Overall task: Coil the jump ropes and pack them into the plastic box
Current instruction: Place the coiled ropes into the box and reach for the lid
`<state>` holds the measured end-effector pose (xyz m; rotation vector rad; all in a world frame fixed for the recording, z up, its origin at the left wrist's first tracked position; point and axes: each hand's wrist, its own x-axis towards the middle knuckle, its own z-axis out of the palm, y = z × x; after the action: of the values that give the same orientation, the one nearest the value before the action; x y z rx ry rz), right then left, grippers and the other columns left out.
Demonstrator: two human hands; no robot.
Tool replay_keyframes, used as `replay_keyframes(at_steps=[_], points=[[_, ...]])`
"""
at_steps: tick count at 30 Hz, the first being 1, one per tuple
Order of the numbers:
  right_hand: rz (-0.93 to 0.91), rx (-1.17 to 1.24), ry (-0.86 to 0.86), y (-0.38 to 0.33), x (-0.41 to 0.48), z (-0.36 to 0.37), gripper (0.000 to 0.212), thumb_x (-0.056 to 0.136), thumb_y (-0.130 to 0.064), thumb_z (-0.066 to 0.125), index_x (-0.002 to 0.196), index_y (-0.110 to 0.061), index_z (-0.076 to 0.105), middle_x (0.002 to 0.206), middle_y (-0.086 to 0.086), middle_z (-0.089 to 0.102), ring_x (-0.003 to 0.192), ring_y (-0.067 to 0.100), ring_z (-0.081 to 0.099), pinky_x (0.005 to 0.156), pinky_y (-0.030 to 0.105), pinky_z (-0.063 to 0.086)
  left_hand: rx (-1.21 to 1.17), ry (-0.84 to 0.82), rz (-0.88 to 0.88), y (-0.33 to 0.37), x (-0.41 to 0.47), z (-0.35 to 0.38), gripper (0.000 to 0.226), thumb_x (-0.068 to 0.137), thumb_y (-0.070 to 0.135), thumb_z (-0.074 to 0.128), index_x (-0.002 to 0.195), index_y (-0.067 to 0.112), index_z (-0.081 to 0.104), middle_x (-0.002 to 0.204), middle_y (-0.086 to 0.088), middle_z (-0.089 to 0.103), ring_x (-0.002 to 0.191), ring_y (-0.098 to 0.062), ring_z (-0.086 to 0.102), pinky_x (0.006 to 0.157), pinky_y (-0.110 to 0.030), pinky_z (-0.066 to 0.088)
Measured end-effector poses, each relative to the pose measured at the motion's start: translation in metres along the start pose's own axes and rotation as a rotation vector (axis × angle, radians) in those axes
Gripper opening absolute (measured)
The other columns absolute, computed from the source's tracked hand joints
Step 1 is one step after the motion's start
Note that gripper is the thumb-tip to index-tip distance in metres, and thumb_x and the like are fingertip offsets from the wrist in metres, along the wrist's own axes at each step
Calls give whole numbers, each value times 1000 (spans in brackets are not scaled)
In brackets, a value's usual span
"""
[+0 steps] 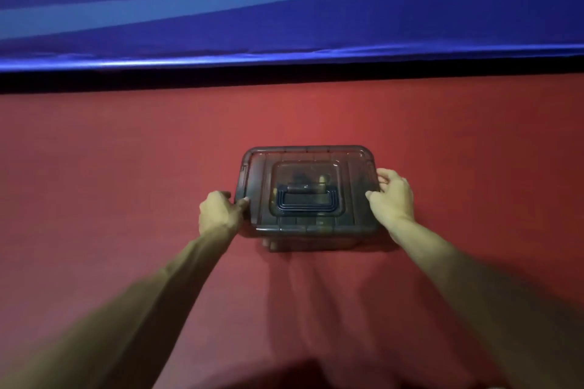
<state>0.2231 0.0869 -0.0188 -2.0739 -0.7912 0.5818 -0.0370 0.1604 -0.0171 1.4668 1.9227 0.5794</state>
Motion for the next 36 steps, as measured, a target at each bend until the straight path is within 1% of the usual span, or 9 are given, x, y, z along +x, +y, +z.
replay_keyframes(at_steps=[10,14,18,21,25,27,29,32,36], points=[[-77,-206,-29,23,18,17,42,95,-3,53,136,-12,51,134,5,53,128,24,46,107,35,36,160,10,51,-4,6,36,24,95,20,54,100,3,70,101,-23,68,96,-41,65,80,-43,52],[-53,-174,-17,27,17,18,45,93,-8,57,138,-13,52,139,5,54,130,24,46,110,33,35,135,1,60,-7,3,37,27,98,21,51,95,0,68,97,-23,68,95,-41,64,72,-36,44],[-17,-92,-44,37,4,20,50,91,-1,54,139,-16,52,147,-8,46,138,14,40,110,16,20,126,-32,45,-12,7,35,26,95,24,55,87,3,67,91,-22,68,92,-41,64,71,-36,46],[93,-32,-9,36,4,20,51,89,-3,58,135,-25,57,139,-16,53,127,15,52,110,25,34,109,-58,36,-13,14,34,25,92,28,60,85,6,71,87,-19,70,88,-36,67,76,-41,54],[276,216,78,29,7,26,50,84,1,65,124,-29,65,127,-8,64,111,13,61,93,19,43,-11,-56,-9,-15,21,34,34,79,40,73,98,12,76,102,-10,61,89,-30,67,82,-39,58],[359,359,188,28,5,34,47,80,1,70,116,-29,66,122,-4,67,102,15,63,90,24,47,-165,4,-114,-14,18,33,44,79,31,80,116,11,67,118,-9,42,95,-30,60,94,-37,52],[430,368,306,30,2,39,46,74,-9,79,111,-28,59,119,1,63,106,24,59,92,34,47,-300,-4,-300,-11,16,32,60,77,25,83,126,8,53,129,-14,39,101,-30,55,94,-35,47],[569,307,305,39,6,35,68,67,-22,87,123,-19,49,133,11,48,120,34,50,104,46,41,-526,-155,-471,-14,19,31,58,77,28,83,115,-1,51,106,-17,64,87,-24,61,80,-35,49],[670,530,162,58,24,34,105,46,-27,92,136,-12,40,134,14,51,116,34,56,100,54,46,-631,-180,-344,-22,16,38,40,85,14,75,118,-4,62,77,-6,65,61,-13,58,55,-21,50]])
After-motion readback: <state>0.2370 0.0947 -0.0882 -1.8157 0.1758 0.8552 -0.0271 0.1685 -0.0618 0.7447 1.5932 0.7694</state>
